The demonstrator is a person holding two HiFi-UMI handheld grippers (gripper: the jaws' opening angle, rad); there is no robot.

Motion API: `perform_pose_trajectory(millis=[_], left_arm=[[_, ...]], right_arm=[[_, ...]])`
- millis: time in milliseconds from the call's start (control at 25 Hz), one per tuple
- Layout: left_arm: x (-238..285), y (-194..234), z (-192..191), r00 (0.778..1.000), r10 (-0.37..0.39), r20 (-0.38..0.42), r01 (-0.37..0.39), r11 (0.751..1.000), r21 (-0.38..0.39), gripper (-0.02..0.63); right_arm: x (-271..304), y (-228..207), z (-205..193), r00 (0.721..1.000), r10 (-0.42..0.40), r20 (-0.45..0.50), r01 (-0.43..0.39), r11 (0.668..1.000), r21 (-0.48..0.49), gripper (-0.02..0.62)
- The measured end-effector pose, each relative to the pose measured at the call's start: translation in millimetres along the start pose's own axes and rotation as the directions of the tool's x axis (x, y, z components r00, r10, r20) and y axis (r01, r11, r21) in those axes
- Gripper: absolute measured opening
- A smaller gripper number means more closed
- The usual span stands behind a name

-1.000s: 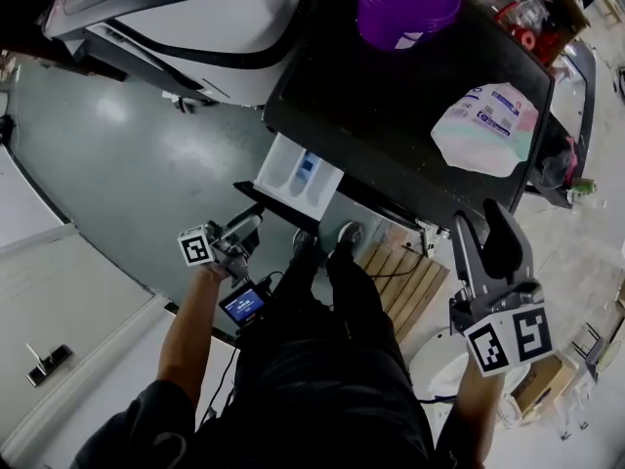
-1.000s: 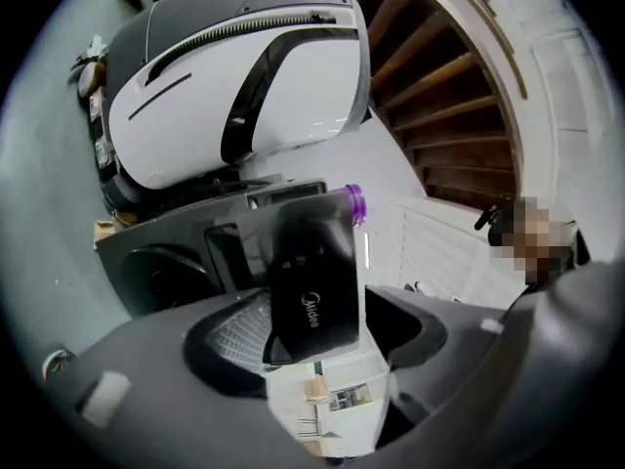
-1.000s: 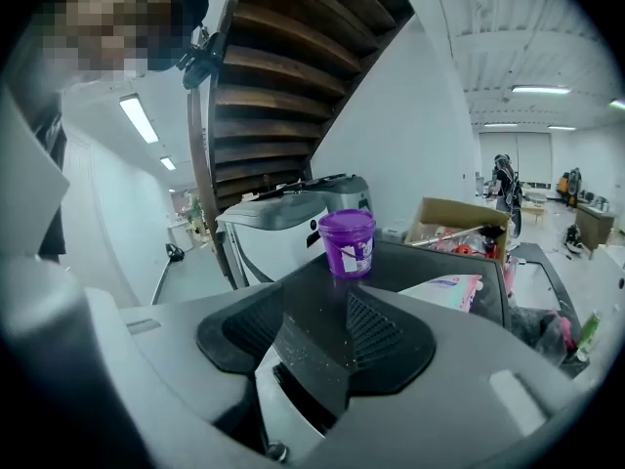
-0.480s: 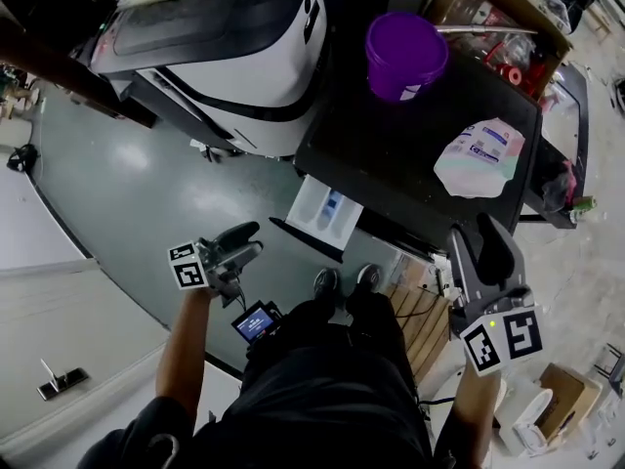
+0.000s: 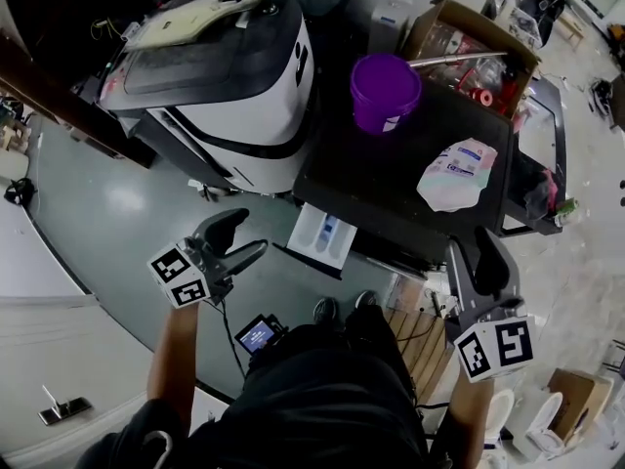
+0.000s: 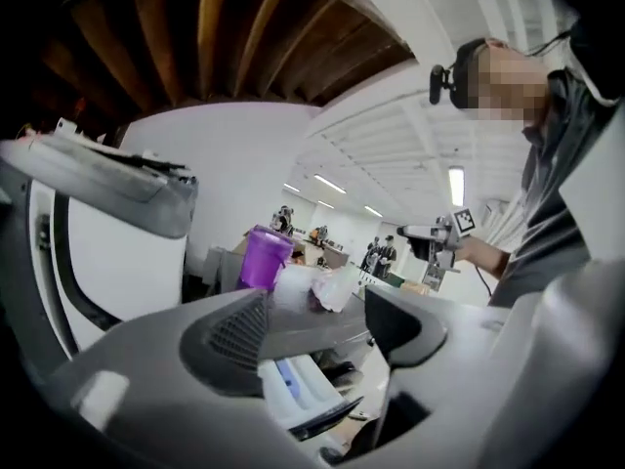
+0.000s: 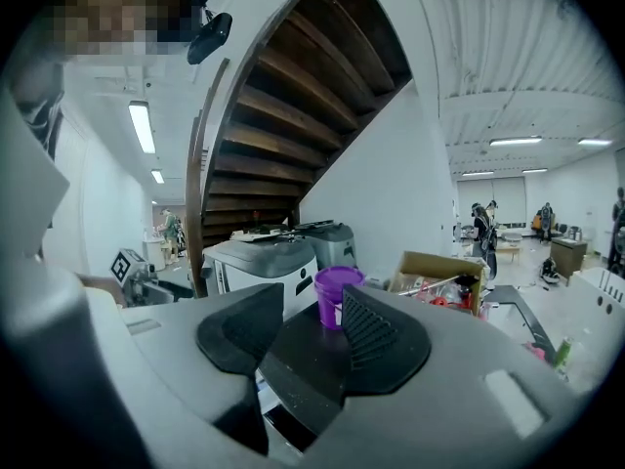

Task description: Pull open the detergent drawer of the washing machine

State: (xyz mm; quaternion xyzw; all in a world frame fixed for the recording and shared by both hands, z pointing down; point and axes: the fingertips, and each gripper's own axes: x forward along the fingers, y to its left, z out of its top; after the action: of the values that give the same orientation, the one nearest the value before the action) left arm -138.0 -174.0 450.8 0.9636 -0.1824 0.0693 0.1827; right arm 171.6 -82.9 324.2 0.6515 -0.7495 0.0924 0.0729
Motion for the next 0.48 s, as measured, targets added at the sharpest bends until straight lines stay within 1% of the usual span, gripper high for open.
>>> perform_pose_trajectory(millis=[80, 200, 320, 400, 480], left_arm=[[4, -9, 26, 1.0, 0.018, 0.013, -0.019, 0.997, 0.077, 0.35], [8, -21, 63, 0.997, 0.073, 0.037, -0.079, 0.981, 0.178, 0.35], [8, -34, 100, 0.99, 0.117, 0.077, -0.133, 0.957, 0.26, 0.35], [7, -47, 125, 0.986, 0.127, 0.109, -0.155, 0.936, 0.315, 0.35], [6, -61, 149, 0.982, 0.127, 0.143, -0.173, 0.91, 0.376, 0.35]], right_arm=[[-9, 1, 9, 1.0, -0.016, 0.021, 0.016, 1.0, -0.009, 0.181], [-21, 5, 22, 0.998, -0.025, 0.054, 0.026, 0.999, -0.025, 0.181], [-30, 9, 34, 0.996, -0.031, 0.084, 0.034, 0.999, -0.035, 0.181], [-35, 12, 42, 0.994, -0.038, 0.105, 0.042, 0.998, -0.041, 0.181], [-40, 15, 50, 0.991, -0.046, 0.124, 0.053, 0.997, -0.048, 0.181]])
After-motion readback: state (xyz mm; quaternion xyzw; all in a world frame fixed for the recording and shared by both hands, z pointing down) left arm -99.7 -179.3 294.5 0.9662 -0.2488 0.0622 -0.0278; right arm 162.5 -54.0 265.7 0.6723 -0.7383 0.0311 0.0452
